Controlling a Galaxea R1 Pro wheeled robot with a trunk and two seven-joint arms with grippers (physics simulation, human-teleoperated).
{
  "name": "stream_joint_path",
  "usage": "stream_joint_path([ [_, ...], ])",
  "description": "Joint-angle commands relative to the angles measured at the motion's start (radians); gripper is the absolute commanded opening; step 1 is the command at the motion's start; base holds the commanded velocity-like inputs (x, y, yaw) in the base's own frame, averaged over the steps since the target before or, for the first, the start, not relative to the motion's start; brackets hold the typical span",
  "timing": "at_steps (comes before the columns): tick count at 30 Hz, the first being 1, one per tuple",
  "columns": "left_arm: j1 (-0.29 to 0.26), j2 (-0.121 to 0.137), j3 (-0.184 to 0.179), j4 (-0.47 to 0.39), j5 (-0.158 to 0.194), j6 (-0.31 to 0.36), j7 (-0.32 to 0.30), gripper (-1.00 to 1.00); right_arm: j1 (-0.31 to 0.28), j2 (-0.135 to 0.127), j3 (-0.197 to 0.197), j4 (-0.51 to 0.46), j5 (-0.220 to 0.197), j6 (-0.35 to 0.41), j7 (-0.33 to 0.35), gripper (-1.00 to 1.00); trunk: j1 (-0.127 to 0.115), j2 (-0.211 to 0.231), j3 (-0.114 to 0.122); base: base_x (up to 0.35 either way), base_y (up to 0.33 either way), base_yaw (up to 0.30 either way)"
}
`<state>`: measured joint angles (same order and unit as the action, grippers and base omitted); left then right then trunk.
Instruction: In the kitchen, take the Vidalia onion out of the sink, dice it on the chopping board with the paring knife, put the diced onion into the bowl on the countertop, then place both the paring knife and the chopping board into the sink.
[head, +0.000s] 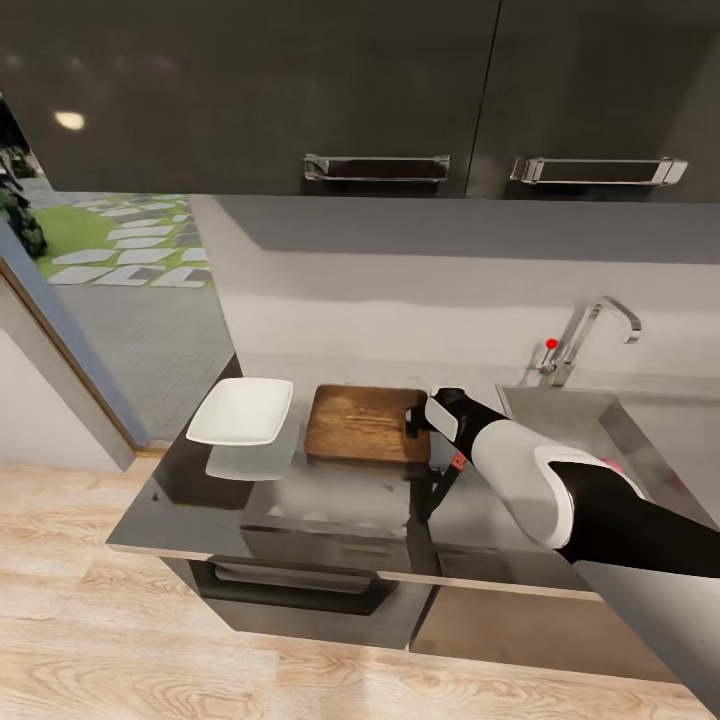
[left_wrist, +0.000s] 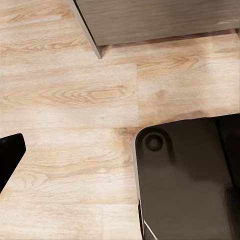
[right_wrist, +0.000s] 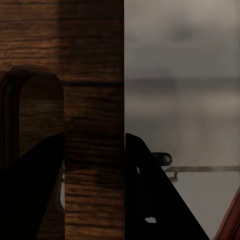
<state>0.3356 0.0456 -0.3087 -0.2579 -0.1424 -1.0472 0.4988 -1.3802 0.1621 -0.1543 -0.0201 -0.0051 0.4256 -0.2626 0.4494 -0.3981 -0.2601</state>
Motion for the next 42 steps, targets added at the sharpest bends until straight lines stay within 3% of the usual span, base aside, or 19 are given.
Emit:
stream_joint_path([
  [1,0.0,0.0,-0.001,-0.002,-0.01,0.0,0.01,1.0,-0.001,0.0,-0.008,-0.002,0.001,0.007,-0.006,-1.0,0.001,-0.002,-0.002,0.0,0.0,0.0],
  [25,0.0,0.0,-0.001,-0.001,-0.01,0.0,0.01,1.0,0.001,-0.011,-0.009,-0.002,0.001,0.012,-0.006,-1.0,0.001,-0.002,-0.002,0.0,0.0,0.0],
  [26,0.0,0.0,-0.001,-0.001,-0.01,0.0,0.01,1.0,0.001,-0.011,-0.009,-0.002,0.001,0.012,-0.006,1.0,0.001,-0.002,-0.002,0.0,0.0,0.0],
  [42,0.0,0.0,-0.001,-0.001,-0.01,0.0,0.01,1.0,0.001,-0.012,-0.009,-0.002,0.001,0.011,-0.004,1.0,0.001,-0.002,-0.002,0.0,0.0,0.0],
])
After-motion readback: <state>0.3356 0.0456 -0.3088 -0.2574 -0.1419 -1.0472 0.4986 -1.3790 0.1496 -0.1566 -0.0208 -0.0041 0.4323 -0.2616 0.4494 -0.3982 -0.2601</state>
